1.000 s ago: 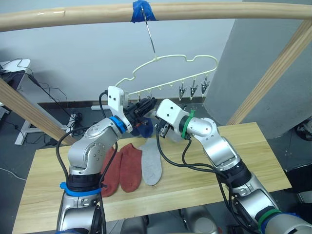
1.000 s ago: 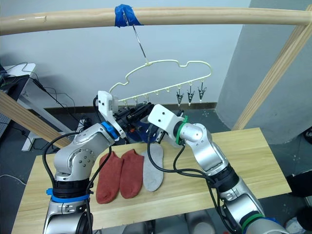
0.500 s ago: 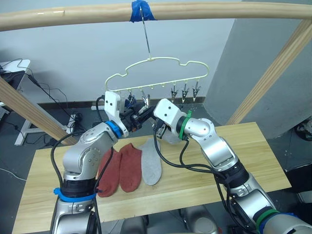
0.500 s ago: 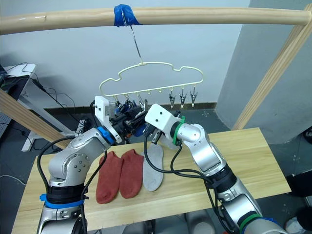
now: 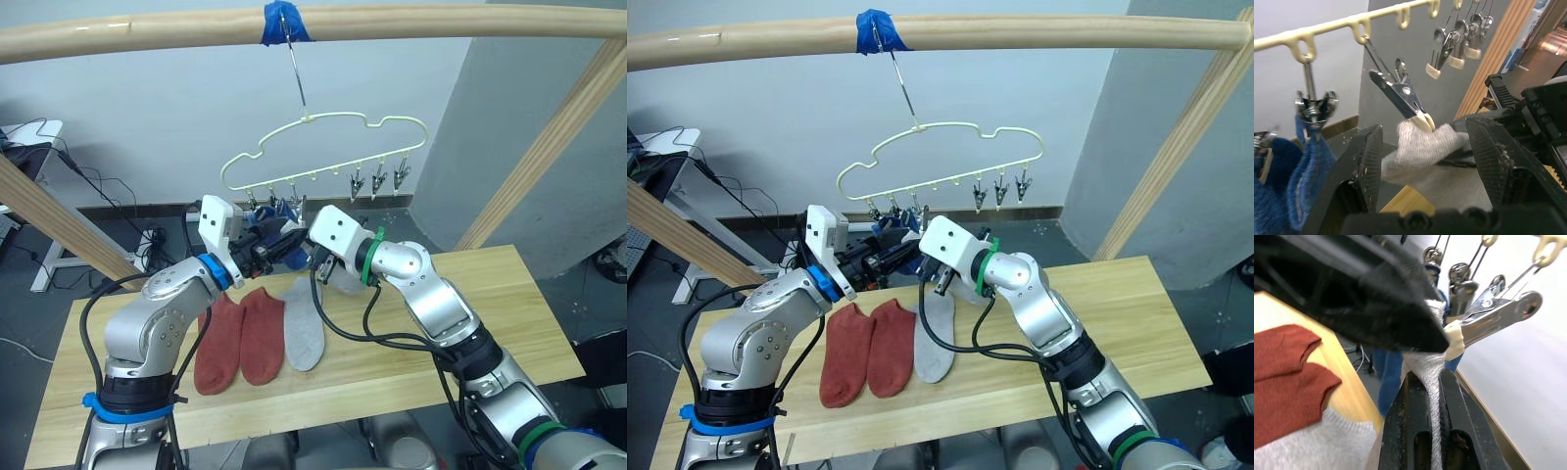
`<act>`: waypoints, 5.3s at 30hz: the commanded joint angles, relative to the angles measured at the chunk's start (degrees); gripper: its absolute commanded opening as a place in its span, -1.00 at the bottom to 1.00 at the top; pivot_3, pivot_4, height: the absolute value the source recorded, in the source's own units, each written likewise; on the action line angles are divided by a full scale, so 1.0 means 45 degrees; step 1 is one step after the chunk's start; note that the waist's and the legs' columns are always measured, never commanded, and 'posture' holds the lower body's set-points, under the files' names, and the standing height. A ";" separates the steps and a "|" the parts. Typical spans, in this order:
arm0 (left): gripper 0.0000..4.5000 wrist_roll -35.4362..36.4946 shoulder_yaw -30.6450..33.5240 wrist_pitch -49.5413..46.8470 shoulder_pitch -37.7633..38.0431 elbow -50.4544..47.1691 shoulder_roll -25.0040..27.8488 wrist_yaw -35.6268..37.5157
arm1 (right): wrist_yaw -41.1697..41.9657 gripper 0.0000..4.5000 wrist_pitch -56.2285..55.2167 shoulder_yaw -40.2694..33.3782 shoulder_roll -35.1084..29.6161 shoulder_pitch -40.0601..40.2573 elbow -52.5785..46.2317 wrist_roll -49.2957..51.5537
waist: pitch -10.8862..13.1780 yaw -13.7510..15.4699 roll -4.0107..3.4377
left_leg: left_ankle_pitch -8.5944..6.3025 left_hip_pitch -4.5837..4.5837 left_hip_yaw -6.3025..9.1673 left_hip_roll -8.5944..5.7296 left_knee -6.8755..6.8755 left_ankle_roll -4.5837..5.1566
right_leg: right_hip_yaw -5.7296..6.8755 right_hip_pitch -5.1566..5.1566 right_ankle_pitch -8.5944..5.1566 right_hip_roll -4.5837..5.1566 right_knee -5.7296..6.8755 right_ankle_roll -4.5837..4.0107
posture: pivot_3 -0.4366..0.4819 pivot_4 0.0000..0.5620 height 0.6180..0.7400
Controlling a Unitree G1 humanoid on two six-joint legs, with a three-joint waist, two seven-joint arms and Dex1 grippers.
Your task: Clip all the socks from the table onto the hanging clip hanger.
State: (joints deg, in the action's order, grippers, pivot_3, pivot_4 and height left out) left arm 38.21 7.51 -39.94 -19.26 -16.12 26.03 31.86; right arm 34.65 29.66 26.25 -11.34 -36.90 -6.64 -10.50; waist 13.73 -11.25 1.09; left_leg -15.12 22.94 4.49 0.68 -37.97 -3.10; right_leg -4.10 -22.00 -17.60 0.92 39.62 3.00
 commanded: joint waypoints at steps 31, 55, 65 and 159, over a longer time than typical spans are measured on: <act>0.33 -0.1187 -0.0691 0.1434 0.0523 -0.1038 0.0154 0.0263 | 0.1874 -0.23 0.1346 -0.0659 -0.2969 0.3481 -0.0825 0.1084 | -0.0002 0.0051 0.0004 | 0.0006 -0.0003 -0.0014 -0.0005 -0.0001 0.0010 | -0.0014 0.0004 0.0000 -0.0046 0.0001 0.0000 | -0.56 -0.25 1.00; -0.30 -0.6297 -0.2036 0.5923 0.1158 -0.0455 -0.3430 -0.3979 | 0.2685 0.53 0.1687 -0.4032 -0.4682 0.3676 -0.5940 0.4702 | 0.0001 0.0218 0.0008 | 0.0007 -0.0007 -0.0009 -0.0007 0.0000 0.0014 | -0.0007 0.0034 0.0001 -0.0061 -0.0021 -0.0001 | -0.58 -0.19 1.00; -0.30 -0.6659 -0.1938 0.6194 0.0797 0.0272 -0.3926 -0.4399 | 0.2267 0.53 0.2271 -0.4400 -0.4916 0.3522 -0.6281 0.5494 | 0.0004 0.0382 0.0011 | 0.0006 -0.0003 -0.0011 -0.0007 0.0005 0.0014 | -0.0003 0.0040 0.0000 -0.0063 -0.0043 0.0000 | -0.60 -0.17 1.00; -1.00 -0.7801 -0.2118 0.7366 -0.0303 0.1868 -0.4890 -0.5297 | 0.1666 0.53 0.2619 -0.4929 -0.5972 0.3928 -0.7039 0.8498 | 0.0011 0.0400 0.0021 | 0.0004 0.0007 -0.0022 -0.0013 0.0020 0.0018 | 0.0003 0.0067 0.0005 -0.0073 -0.0130 0.0009 | -0.65 -0.17 1.00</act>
State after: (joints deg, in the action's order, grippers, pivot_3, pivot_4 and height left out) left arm 2.95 -2.03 -7.28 -20.60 -4.97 3.84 7.96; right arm 42.30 41.93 4.53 -37.58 -19.24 -35.95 27.75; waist 13.78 -9.45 1.19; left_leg -15.10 22.97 4.39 0.62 -37.88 -3.02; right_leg -4.09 -21.69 -17.58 0.59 39.04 3.04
